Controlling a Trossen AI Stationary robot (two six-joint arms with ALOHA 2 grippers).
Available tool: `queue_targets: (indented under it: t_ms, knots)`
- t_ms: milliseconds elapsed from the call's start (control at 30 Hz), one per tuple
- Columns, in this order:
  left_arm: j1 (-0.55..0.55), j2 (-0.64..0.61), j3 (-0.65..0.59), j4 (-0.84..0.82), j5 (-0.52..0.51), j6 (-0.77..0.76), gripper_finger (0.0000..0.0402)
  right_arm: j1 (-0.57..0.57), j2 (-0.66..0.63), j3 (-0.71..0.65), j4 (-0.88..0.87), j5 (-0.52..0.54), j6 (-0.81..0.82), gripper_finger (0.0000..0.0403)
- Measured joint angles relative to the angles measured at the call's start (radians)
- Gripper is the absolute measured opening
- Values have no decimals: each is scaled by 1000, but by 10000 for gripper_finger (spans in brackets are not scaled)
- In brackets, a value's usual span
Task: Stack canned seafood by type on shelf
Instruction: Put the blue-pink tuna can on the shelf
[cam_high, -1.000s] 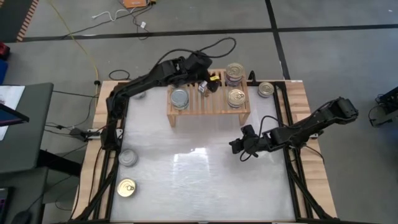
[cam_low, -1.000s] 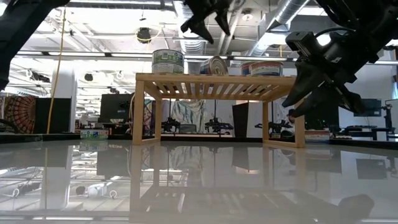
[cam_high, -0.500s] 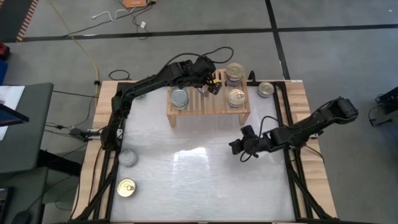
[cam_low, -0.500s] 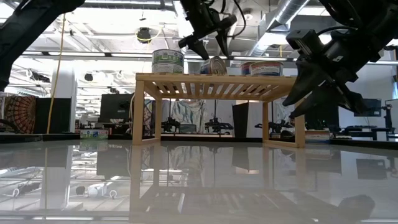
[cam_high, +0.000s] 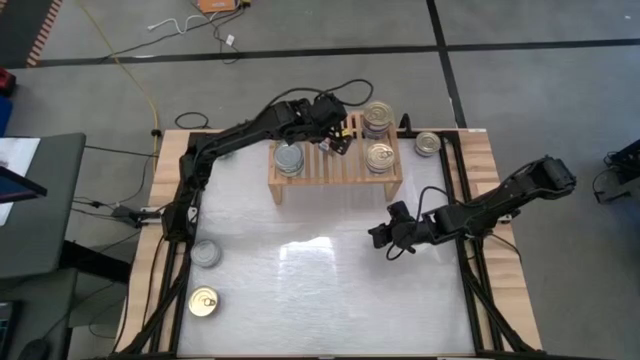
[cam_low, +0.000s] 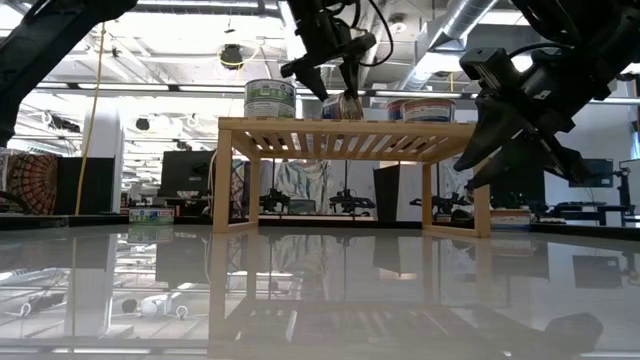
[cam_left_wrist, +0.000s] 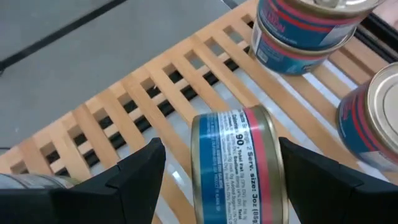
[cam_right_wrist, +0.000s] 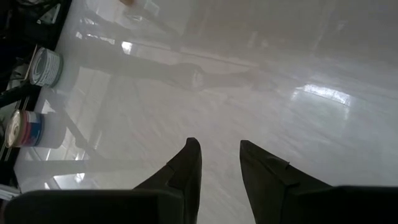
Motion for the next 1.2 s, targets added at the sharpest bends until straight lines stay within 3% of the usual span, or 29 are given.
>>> queue_targets:
  t_ms: [433,700,900,1200]
  knots:
    - [-13,19,-25,5,34,-54,285,0,0,0,4,0,0,134]
    - [4,16,-25,7,85,-60,180,0,0,0,4,0,-1,134]
    - [14,5,-25,21,146,-62,180,0,0,0,4,0,-2,134]
    - [-2,-105,-24,69,192,-78,180,3,-2,0,-72,-50,-8,134]
